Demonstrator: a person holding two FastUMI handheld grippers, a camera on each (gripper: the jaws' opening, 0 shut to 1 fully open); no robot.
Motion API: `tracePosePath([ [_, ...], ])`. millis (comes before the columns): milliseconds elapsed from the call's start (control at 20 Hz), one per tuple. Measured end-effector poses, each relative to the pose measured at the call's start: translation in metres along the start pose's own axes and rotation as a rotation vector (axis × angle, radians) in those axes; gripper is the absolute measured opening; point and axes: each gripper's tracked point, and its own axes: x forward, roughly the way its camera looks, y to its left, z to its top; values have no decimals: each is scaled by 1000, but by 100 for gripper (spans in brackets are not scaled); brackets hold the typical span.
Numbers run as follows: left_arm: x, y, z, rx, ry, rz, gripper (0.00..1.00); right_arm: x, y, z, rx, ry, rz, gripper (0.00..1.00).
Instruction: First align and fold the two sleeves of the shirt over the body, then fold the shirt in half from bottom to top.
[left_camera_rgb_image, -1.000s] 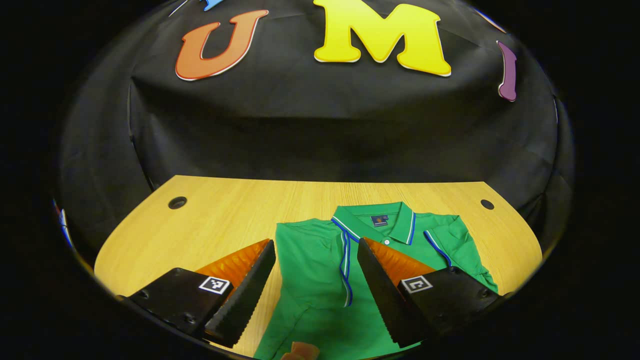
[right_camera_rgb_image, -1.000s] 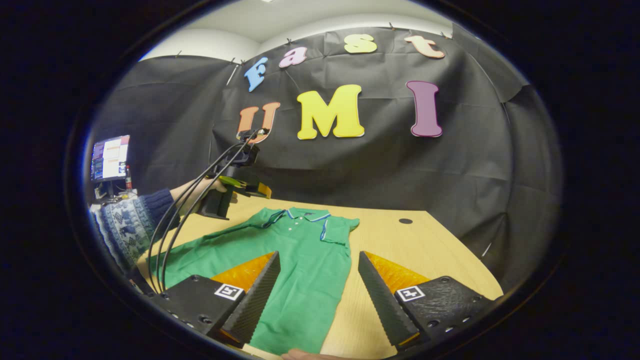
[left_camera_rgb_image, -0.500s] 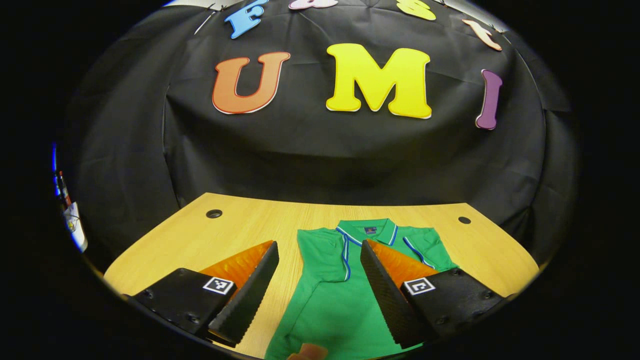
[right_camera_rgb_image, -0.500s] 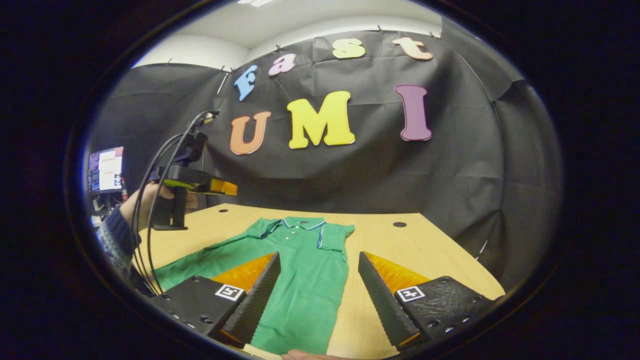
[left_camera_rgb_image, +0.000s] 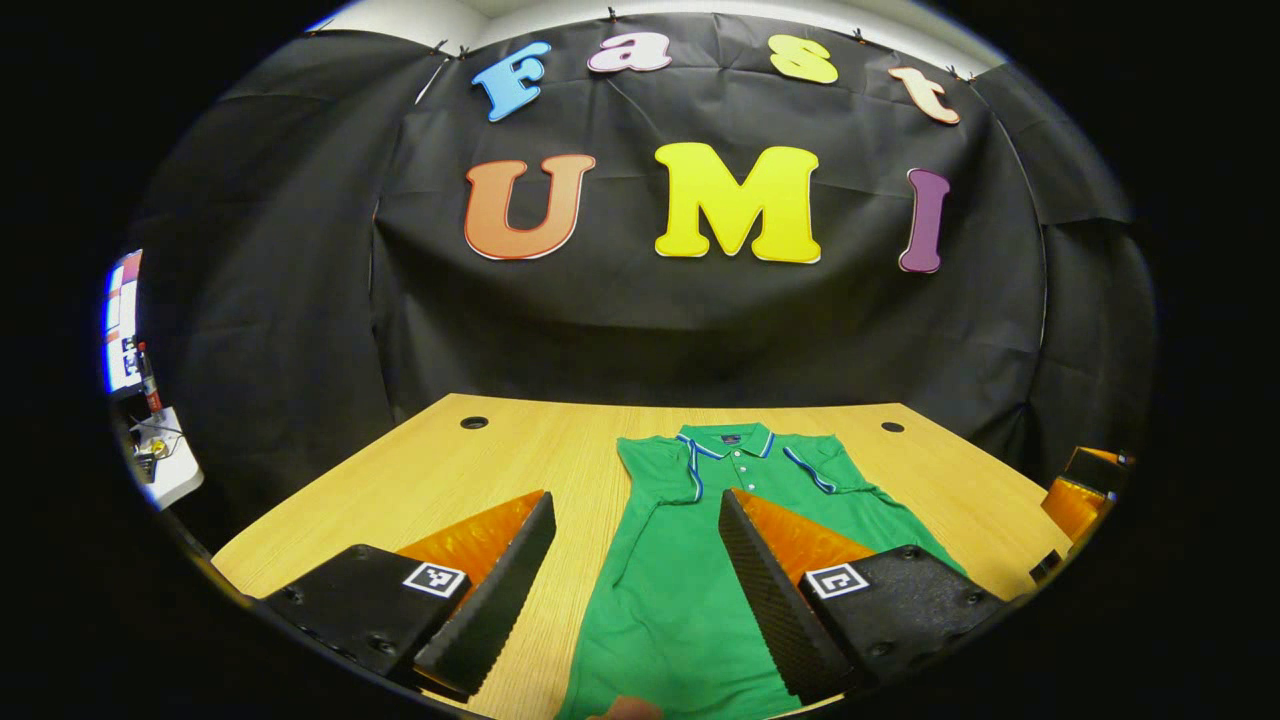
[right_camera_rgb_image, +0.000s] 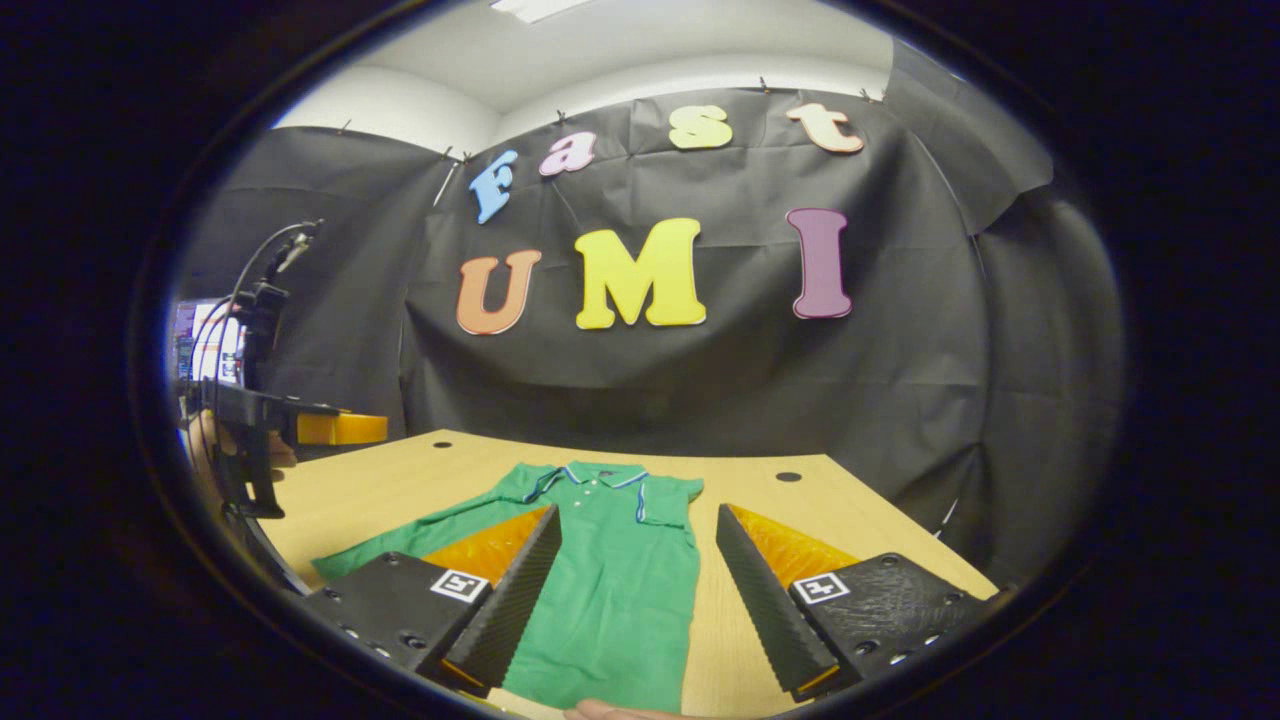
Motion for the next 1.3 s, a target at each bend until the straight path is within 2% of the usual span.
tracePosePath([
  [100,-16,2,-7,36,-20,19,100,-5,2,3,1,-3,-7,95],
  [150,-22,-1,-12,50,-22,17,94,-8,2,5,1,-3,-11,95],
  [200,-27,-5,-18,64,-19,10,100,-12,-1,7,2,-4,-20,95],
  [400,-40,-18,-32,66,-20,-33,100,-31,-21,22,-8,-41,-84,95],
  [550,-45,-14,-35,59,-16,-20,100,-46,-28,21,-28,-51,-117,94],
  [800,-56,-7,-30,72,-46,0,100,-51,-29,23,-76,-63,-116,94],
  [1000,-58,-2,-27,73,-65,20,100,-47,-17,11,-93,-26,-81,95],
  [1150,-57,-8,-37,54,-57,-12,100,-48,-19,1,-102,-2,-80,95],
  [1300,-51,-9,-65,27,-18,-32,100,-46,-15,-34,-97,68,-62,95],
])
